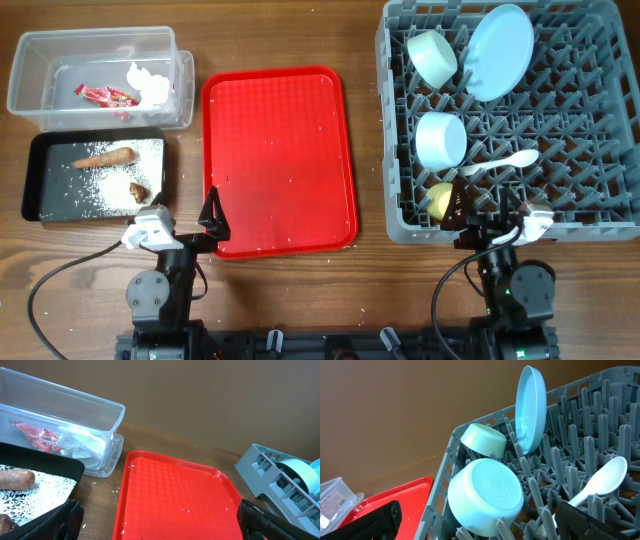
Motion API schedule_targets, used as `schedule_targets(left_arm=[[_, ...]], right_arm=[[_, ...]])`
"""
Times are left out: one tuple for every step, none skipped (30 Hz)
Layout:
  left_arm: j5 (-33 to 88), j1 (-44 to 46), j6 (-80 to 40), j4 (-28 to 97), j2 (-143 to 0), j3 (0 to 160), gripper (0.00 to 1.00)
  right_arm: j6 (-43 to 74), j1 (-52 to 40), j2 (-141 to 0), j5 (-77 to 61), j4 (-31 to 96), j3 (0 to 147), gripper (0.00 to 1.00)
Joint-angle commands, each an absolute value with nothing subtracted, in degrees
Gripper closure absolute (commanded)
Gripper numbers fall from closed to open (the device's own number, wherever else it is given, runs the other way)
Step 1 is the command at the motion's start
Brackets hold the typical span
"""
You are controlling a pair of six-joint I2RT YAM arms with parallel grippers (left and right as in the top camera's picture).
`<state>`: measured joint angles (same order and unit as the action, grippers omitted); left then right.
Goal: Sort waste into correct bins and load items into the dishwasher rack
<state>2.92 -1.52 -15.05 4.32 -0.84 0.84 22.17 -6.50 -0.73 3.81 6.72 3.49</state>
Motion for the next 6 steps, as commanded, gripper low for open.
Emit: schedule_targets(left_arm=[[2.76,-1.78,-13.72,4.29,-0.16,0.34,0.00],[2.76,-1.78,-13.72,4.27,-0.16,0.34,0.00],[2.76,-1.78,-13.72,4.27,-0.16,0.34,0.00],[2.76,-1.78,-13.72,4.27,-0.16,0.34,0.00],[2.79,-1.78,-13.72,4.29,-0.16,0.34,0.00],[2.76,-1.78,-13.72,4.29,-0.16,0.34,0.00]], right_arm=[[21.17,-6.81,-0.27,2.90,6.46,3.31,0.00],[21.17,-6.81,-0.27,2.90,6.46,3.29,0.00],[21.15,-6.81,-0.27,2.90,6.46,3.29,0.00],[21.15,-6.81,-0.27,2.90,6.46,3.29,0.00],[21.15,-6.81,-0.27,2.90,6.46,3.29,0.00],[21.15,-6.79,-0.27,2.87,6.46,3.29,0.00]])
